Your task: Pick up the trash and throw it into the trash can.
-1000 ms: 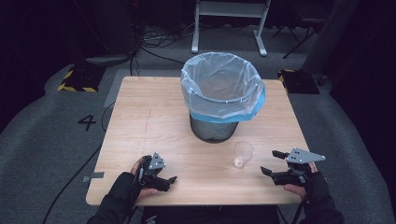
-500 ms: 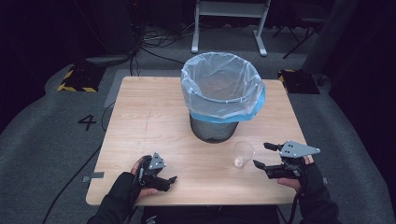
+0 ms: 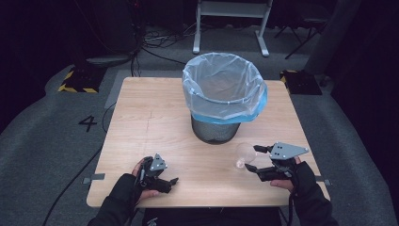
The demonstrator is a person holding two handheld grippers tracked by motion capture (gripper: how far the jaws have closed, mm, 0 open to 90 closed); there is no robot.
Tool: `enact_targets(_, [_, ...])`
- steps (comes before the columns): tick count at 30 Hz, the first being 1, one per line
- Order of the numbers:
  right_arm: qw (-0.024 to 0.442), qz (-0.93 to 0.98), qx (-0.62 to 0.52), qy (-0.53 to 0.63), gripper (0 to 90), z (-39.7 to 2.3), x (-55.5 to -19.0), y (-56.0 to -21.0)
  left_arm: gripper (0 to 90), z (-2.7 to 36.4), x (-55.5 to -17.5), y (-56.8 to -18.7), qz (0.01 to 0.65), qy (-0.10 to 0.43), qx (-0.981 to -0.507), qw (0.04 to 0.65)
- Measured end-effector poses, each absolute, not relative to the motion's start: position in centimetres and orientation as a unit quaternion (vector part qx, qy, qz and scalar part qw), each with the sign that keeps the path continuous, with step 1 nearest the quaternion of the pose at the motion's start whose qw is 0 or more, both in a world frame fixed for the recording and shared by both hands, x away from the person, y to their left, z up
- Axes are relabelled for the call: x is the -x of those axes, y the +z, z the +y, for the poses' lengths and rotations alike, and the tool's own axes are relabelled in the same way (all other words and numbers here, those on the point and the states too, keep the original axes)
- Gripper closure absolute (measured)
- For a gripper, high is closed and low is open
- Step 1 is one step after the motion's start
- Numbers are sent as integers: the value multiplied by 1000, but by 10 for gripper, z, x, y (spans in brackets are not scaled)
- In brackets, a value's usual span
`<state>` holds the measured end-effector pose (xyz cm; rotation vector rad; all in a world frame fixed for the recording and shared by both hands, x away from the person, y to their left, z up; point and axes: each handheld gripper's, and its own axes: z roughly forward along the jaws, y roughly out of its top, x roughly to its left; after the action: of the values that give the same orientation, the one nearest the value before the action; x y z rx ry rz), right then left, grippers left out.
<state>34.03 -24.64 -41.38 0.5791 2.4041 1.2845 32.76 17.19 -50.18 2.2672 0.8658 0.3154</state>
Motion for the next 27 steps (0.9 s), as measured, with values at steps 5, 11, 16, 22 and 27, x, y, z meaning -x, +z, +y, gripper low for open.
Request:
enact_targets(5, [167, 854, -199, 450, 314, -240, -339, -420, 124, 172, -328, -502, 332, 123, -871, 339])
enact_targets(11, [161, 864, -191, 437, 420, -236, -342, -427, 123, 172, -328, -502, 332, 124, -871, 340])
enact_targets(16, [163, 870, -187, 425, 469, -235, -346, -433, 123, 171, -328, -502, 333, 121, -871, 340])
enact_targets(22, [158, 872, -204, 417, 619, -238, -353, -442, 123, 171, -328, -502, 333, 120, -871, 340])
enact_targets(27, [166, 871, -206, 413, 814, -239, -354, -444, 123, 171, -328, -502, 332, 120, -872, 340])
